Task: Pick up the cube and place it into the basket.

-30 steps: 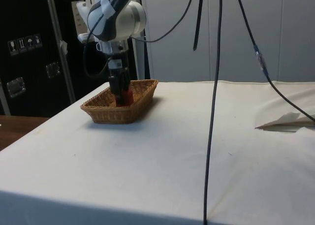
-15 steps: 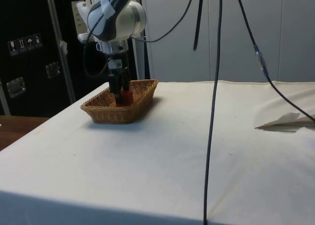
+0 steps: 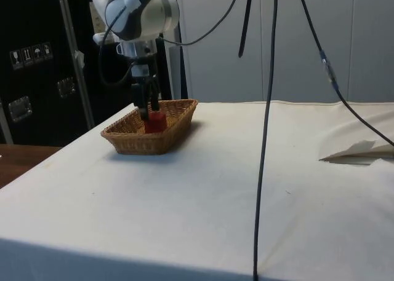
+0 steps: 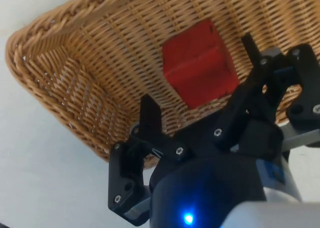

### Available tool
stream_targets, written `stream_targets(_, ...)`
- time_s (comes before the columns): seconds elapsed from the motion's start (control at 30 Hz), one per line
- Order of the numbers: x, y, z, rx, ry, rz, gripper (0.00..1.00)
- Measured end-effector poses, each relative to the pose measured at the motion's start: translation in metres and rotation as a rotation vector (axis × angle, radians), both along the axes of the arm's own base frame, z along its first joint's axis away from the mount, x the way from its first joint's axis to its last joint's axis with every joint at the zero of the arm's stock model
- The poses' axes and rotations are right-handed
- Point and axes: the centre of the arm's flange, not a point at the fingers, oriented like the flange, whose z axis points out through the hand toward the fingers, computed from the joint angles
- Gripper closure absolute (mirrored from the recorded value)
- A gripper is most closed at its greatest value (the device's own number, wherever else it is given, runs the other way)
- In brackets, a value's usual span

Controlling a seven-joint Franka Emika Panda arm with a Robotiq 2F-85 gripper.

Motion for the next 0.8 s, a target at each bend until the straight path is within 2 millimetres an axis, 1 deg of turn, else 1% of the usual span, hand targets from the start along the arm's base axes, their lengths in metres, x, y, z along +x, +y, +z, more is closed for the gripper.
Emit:
stream_targets(0.33, 0.001, -0.001, 0.014, 0.004, -0.009, -0.002, 0.0)
stream_targets(0.5, 0.001, -0.002, 0.026, 0.009, -0.015, -0.003, 0.0)
stream_targets(0.57, 0.001, -0.002, 0.026, 0.009, -0.015, -0.003, 0.0)
stream_targets(0.67, 0.001, -0.003, 0.034, 0.01, -0.019, -0.002, 0.0)
stream_targets(0.8, 0.0, -0.004, 0.05, 0.014, -0.023, -0.001, 0.0)
